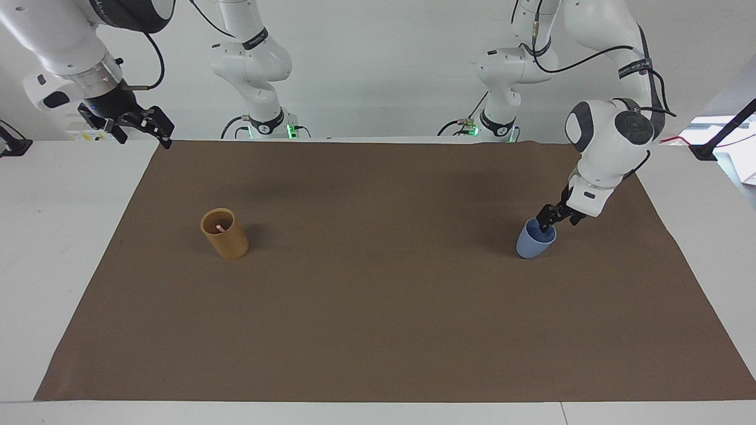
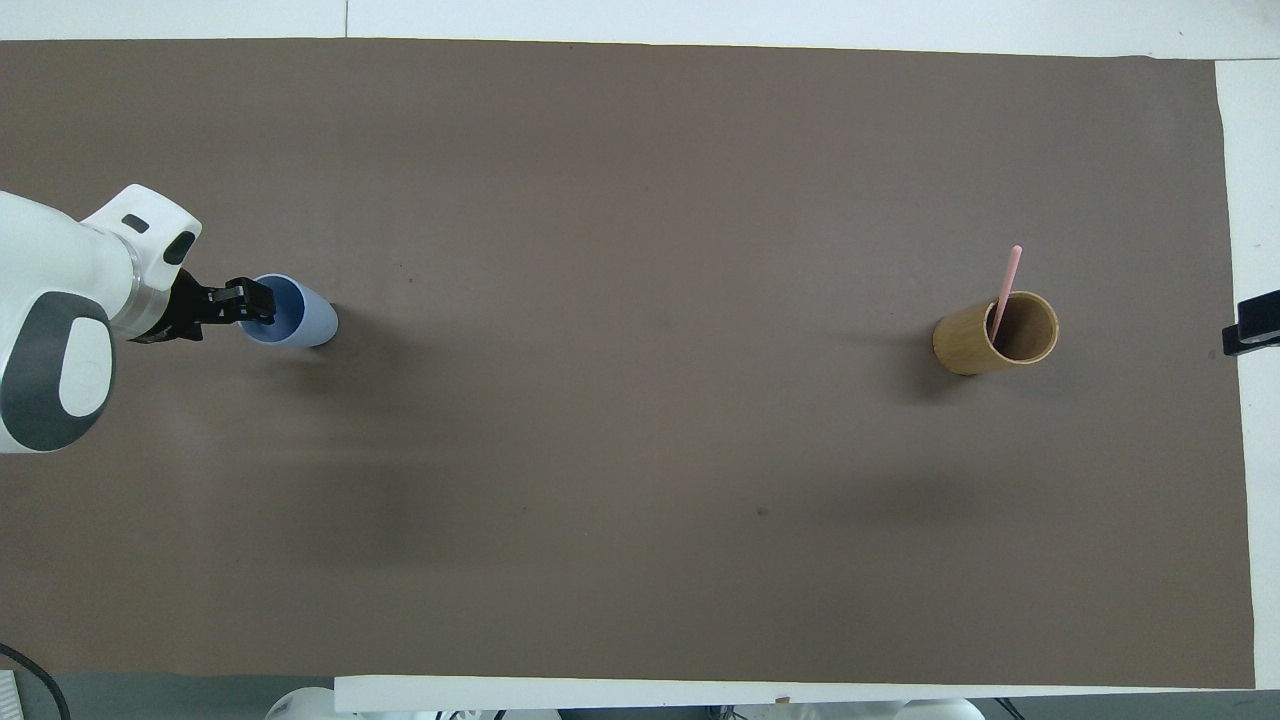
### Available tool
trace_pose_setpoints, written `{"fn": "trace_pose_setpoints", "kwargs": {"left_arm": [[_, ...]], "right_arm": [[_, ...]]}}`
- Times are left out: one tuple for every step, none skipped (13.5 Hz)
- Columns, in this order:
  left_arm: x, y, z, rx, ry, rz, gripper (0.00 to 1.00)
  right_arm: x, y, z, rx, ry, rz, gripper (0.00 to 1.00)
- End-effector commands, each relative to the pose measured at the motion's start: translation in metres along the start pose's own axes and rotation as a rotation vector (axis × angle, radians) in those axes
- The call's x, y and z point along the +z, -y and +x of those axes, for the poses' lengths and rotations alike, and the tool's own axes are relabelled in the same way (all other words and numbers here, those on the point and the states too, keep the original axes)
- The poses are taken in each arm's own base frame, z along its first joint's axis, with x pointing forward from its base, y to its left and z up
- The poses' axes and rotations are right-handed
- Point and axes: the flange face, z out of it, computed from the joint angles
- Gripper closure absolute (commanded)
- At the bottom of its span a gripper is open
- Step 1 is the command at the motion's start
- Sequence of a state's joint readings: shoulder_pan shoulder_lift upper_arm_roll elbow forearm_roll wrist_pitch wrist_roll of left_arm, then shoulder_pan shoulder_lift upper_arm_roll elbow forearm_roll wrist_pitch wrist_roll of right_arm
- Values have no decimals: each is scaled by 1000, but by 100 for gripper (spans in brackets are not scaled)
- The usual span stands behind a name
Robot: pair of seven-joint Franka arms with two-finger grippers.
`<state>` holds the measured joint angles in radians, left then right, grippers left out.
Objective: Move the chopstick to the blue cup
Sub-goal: 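Reach the left gripper to the light blue cup and grasp it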
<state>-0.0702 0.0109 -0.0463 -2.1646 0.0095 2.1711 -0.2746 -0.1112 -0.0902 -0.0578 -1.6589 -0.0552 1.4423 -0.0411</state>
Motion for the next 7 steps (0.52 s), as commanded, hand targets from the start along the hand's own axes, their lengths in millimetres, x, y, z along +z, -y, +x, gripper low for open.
{"fn": "trace_pose_setpoints", "kwargs": {"left_arm": [[9, -4, -5, -55, -8, 0, 100], [11, -6, -4, -56, -15, -3, 100], [12, -15, -5, -43, -22, -5, 100], [12, -20, -6, -35, -22, -6, 100], [8, -26, -5, -34, -28, -9, 100], [6, -43, -2, -45, -28, -26, 100], [-4, -70, -2, -73, -38, -56, 100]], "right_arm": [[2, -1, -3, -14, -2, 10, 0], [2, -1, -3, -16, -2, 10, 0], [2, -1, -3, -14, -2, 10, 0], [2, -1, -3, -16, -2, 10, 0], [2, -1, -3, -16, -2, 10, 0], [2, -1, -3, -14, -2, 10, 0], [2, -1, -3, -14, -2, 10, 0]]}}
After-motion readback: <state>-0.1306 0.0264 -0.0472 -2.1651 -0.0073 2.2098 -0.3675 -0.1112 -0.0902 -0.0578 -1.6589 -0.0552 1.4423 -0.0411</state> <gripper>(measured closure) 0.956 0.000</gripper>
